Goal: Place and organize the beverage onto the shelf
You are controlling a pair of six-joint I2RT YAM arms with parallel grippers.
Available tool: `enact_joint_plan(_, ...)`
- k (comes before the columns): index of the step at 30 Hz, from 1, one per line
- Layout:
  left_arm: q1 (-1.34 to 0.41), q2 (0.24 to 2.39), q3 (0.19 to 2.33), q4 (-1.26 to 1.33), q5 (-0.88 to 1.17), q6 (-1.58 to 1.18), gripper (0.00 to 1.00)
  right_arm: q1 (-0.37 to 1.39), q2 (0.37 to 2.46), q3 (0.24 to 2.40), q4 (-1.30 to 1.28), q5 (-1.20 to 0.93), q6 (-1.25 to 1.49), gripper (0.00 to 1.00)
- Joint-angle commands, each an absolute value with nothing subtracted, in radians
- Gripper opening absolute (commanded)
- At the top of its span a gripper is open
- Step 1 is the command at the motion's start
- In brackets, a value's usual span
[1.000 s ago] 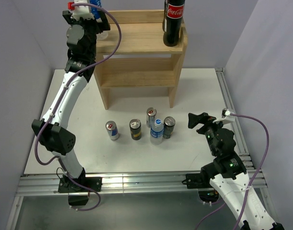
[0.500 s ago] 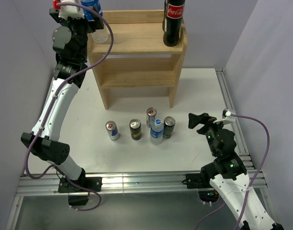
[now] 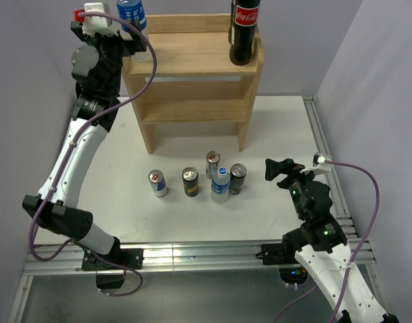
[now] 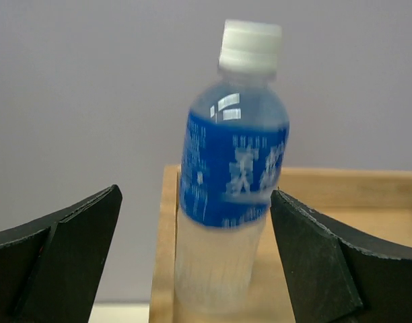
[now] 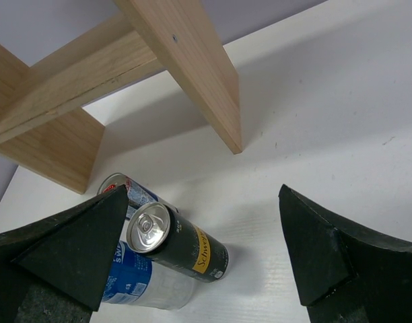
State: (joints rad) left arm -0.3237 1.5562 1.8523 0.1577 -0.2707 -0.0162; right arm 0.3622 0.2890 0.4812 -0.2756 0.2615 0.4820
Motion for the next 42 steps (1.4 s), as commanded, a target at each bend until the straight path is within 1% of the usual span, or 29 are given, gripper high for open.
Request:
enact_joint_plan(1,-0.354,1.43,1.774,0.104,-0.236,-0.069,0.99,0.368,0.284,0.479,-0.259,0.275,0.48,1.0)
enact_joint_plan(5,-0.483,1.306,1.635,0.095,-0.31,-0.015,0.99,0.37,0.282,0.476,-0.255,0.268,0.48,1.0)
enact_joint_plan(7,-0.549,1.253,1.585,0.065,-0.304,-0.032,0.99,0.368,0.282,0.476,-0.255,0.268,0.482,1.0)
enact_joint_plan(9,-0.575,1.203,1.537,0.009,-0.264,-0.092,0.99,0.368,0.282,0.476,-0.253,0.268,0.482,1.0)
enact_joint_plan(15,-0.633,1.054,1.349,0.003,-0.151,-0.196,0.99,0.368,0.281,0.474,-0.252,0.258,0.483,1.0)
enact_joint_plan(16,-0.637,1.046,1.338,-0.033,-0.135,-0.213,0.99,0.368,0.281,0.472,-0.249,0.256,0.482,1.0)
enact_joint_plan(19,-0.666,1.034,1.264,-0.035,-0.037,-0.284,0.99,0.368,0.288,0.472,-0.242,0.253,0.483,1.0)
enact_joint_plan(21,-0.734,1.035,1.189,-0.025,-0.025,-0.295,0.99,0.368,0.29,0.471,-0.241,0.255,0.485,1.0)
enact_joint_plan(23,-0.799,1.029,1.131,-0.009,-0.092,-0.288,0.99,0.368,0.29,0.471,-0.242,0.255,0.485,1.0)
enact_joint_plan(24,-0.858,1.008,1.046,0.03,-0.109,-0.294,0.99,0.368,0.288,0.471,-0.244,0.256,0.483,1.0)
enact_joint_plan(26,-0.902,0.982,0.95,0.139,-0.124,-0.337,0.99,0.368,0.284,0.474,-0.255,0.261,0.48,1.0)
enact_joint_plan(28,-0.943,0.968,0.836,0.192,-0.138,-0.36,0.99,0.367,0.279,0.474,-0.256,0.261,0.48,1.0)
enact_joint_plan(30,-0.983,0.966,0.749,0.256,-0.201,-0.374,0.99,0.368,0.279,0.474,-0.258,0.259,0.477,1.0)
enact_joint_plan(33,-1.052,0.977,0.694,0.291,-0.251,-0.382,0.99,0.367,0.288,0.476,-0.256,0.258,0.479,1.0)
enact_joint_plan(42,-1.137,1.038,0.608,0.377,-0.281,-0.406,0.99,0.368,0.29,0.476,-0.259,0.264,0.479,1.0)
